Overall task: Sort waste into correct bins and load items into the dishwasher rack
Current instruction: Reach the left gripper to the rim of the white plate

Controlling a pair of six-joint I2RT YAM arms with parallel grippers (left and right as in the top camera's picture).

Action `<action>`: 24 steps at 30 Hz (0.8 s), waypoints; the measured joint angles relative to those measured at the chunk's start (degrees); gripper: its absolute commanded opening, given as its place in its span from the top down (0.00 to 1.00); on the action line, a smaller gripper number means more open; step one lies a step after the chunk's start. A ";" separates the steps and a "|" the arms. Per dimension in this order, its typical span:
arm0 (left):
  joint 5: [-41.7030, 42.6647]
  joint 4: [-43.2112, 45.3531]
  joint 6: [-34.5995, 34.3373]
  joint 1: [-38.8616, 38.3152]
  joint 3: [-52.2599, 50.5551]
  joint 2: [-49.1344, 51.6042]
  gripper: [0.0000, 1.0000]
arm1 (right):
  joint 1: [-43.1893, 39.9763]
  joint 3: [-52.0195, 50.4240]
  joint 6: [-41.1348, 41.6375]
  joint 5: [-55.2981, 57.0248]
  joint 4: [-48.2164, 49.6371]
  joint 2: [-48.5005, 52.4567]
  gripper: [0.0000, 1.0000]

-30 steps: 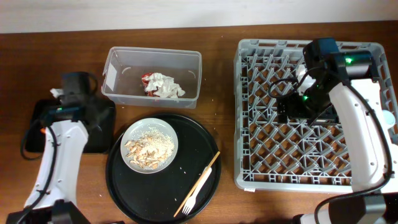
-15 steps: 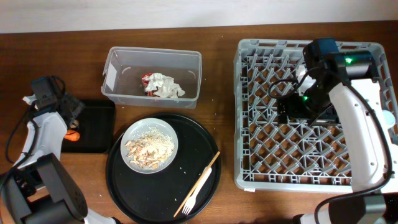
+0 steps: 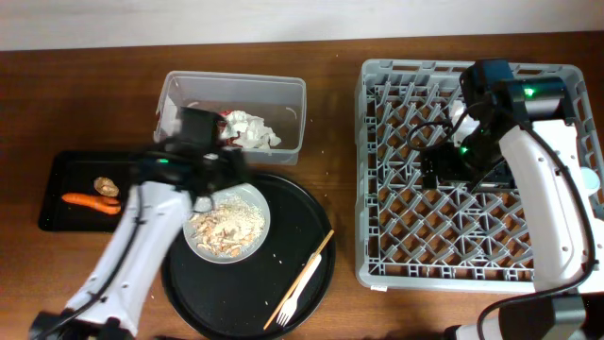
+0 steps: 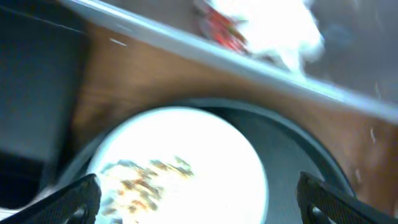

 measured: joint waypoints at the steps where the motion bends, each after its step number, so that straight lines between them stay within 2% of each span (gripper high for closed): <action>1: 0.17 -0.57 0.22 -2.51 0.00 0.76 0.08 | 0.00 0.00 -0.02 0.00 0.00 0.00 0.05; 2: 0.39 -1.07 0.52 -6.43 0.00 2.38 0.11 | 0.00 0.00 -0.02 0.00 0.04 -0.02 0.06; 3: 0.59 -1.20 0.79 -9.03 0.00 3.87 0.21 | 0.00 0.00 -0.02 -0.02 0.02 -0.04 0.05; 4: 0.92 -1.25 0.33 -12.28 0.00 6.49 0.21 | 0.00 0.00 0.00 0.00 0.04 -0.04 0.05; 7: 2.29 1.01 -3.41 -14.95 0.00 12.50 0.22 | 0.00 0.00 0.02 0.00 0.02 -0.04 0.05; 11: 6.78 7.30 -4.90 -15.08 0.00 17.88 0.22 | 0.00 -0.70 -0.04 -0.02 0.02 -0.04 0.05; 20: 9.64 7.52 -5.49 -15.06 0.00 21.09 0.22 | 0.00 -0.74 -0.59 0.00 0.04 -0.04 0.06; 23: 9.44 6.38 -5.49 -15.06 0.11 21.97 0.31 | 0.00 -0.76 -0.63 0.00 0.02 -0.04 0.06; 24: 9.42 5.66 -5.49 -15.06 0.17 22.05 0.37 | 0.00 -0.74 -0.61 0.00 0.04 -0.04 0.06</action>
